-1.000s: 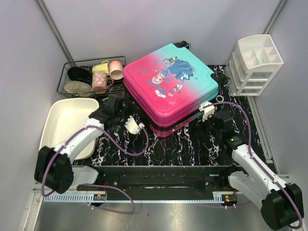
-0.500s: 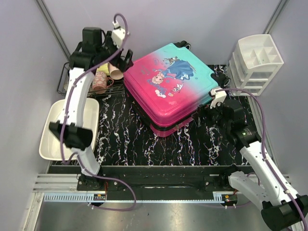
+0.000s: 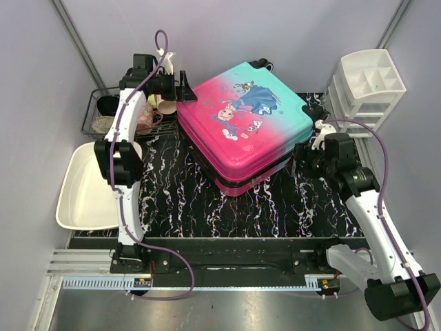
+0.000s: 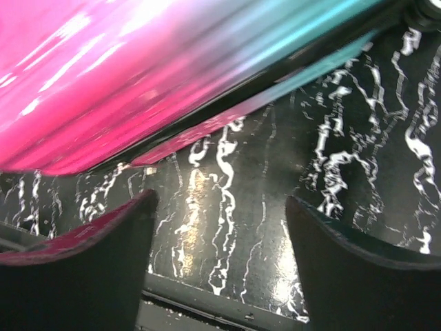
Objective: Open, take out, and arrange the luggage
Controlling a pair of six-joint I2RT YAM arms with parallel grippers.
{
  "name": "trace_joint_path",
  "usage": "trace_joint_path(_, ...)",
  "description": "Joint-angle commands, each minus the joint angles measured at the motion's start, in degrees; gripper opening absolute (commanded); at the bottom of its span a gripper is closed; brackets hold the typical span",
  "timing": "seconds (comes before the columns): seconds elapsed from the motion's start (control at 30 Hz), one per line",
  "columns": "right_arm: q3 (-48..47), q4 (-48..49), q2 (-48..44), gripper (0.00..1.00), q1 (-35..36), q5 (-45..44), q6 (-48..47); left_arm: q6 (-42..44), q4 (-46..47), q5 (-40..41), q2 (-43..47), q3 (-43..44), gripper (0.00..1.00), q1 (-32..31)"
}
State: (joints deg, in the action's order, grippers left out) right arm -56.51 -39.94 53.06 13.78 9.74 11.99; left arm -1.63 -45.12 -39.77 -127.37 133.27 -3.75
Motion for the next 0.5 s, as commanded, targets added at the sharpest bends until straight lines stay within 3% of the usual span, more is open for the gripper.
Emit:
trace_joint_path(0.0, -2.64, -4.88, 3.27, 0.75, -3.66, -4.99, -1.52, -1.09, 3.55, -15.06, 1.68, -5.44, 0.88, -0.56)
trace_joint_path(0.03, -2.73, -4.97, 3.80, 0.70, -4.11, -5.60, -2.23, -1.27, 3.46, -16.47, 2.30, -7.39, 0.79, -0.65)
trace_joint_path(0.07, -2.81, -4.88, 4.50, 0.65, -4.55, -6.91, -3.62, 0.21, 3.38, -19.09, 3.43, -9.68, 0.77, -0.82)
trace_joint_path(0.1, -2.99, -4.27, 5.99, 0.56, -5.16, -8.06, -4.16, 1.18, 2.94, -19.90, 6.58, -14.83, 0.76, -0.91)
trace_joint_path(0.23, -3.17, 0.56, 10.57, 0.40, -6.31, -11.67, -6.53, 4.88, 3.72, -22.54, 15.91, -28.83, 0.74, -1.70)
trace_joint_path(0.47, -3.52, 11.90, 18.92, 0.30, -7.45, -11.58, -14.96, 7.78, 2.67, -26.67, 30.67, -49.92, 0.71, -4.95)
